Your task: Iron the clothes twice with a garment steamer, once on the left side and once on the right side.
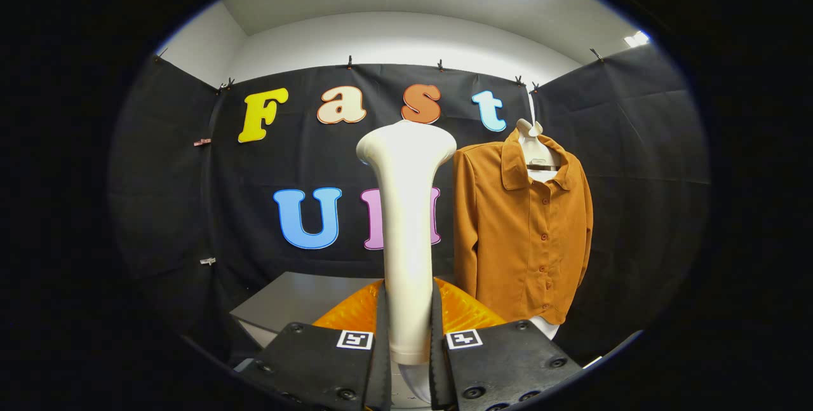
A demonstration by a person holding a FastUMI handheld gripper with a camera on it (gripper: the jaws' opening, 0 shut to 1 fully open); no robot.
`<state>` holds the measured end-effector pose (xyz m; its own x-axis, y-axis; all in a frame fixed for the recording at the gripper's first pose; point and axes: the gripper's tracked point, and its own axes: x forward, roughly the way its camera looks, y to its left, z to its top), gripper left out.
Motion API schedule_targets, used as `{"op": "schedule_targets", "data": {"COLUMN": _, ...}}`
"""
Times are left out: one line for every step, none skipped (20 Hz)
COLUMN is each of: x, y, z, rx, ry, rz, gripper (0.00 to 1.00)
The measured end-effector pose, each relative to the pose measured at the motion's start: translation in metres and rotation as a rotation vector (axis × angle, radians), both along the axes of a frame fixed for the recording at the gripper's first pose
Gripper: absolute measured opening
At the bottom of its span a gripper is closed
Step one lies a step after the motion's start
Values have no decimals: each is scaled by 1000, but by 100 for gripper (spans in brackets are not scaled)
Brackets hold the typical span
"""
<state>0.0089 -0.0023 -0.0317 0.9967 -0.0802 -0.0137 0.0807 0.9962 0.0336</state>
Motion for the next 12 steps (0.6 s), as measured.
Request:
{"op": "schedule_targets", "data": {"x": 0, "y": 0, "z": 0, "rx": 0, "ry": 2, "rz": 0, "gripper": 27}}
{"op": "schedule_targets", "data": {"x": 1, "y": 0, "z": 0, "rx": 0, "ry": 1, "rz": -1, "gripper": 27}}
{"op": "schedule_targets", "data": {"x": 2, "y": -1, "z": 0, "rx": 0, "ry": 2, "rz": -2, "gripper": 27}}
{"op": "schedule_targets", "data": {"x": 1, "y": -1, "z": 0, "rx": 0, "ry": 2, "rz": -2, "gripper": 27}}
{"op": "schedule_targets", "data": {"x": 1, "y": 0, "z": 0, "rx": 0, "ry": 3, "rz": -2, "gripper": 27}}
{"op": "schedule_targets", "data": {"x": 1, "y": 0, "z": 0, "rx": 0, "ry": 3, "rz": -1, "gripper": 27}}
{"op": "schedule_targets", "data": {"x": 2, "y": 0, "z": 0, "rx": -1, "ry": 3, "rz": 0, "gripper": 27}}
{"op": "schedule_targets", "data": {"x": 2, "y": 0, "z": 0, "rx": -2, "ry": 2, "rz": 1, "gripper": 27}}
{"op": "schedule_targets", "data": {"x": 2, "y": 0, "z": 1, "rx": -1, "ry": 1, "rz": 1, "gripper": 27}}
{"op": "schedule_targets", "data": {"x": 3, "y": 1, "z": 1, "rx": -1, "ry": 1, "rz": 2, "gripper": 27}}
{"op": "schedule_targets", "data": {"x": 3, "y": 0, "z": 0, "rx": -1, "ry": 1, "rz": 3, "gripper": 27}}
{"op": "schedule_targets", "data": {"x": 3, "y": 1, "z": 0, "rx": -1, "ry": 2, "rz": 3, "gripper": 27}}
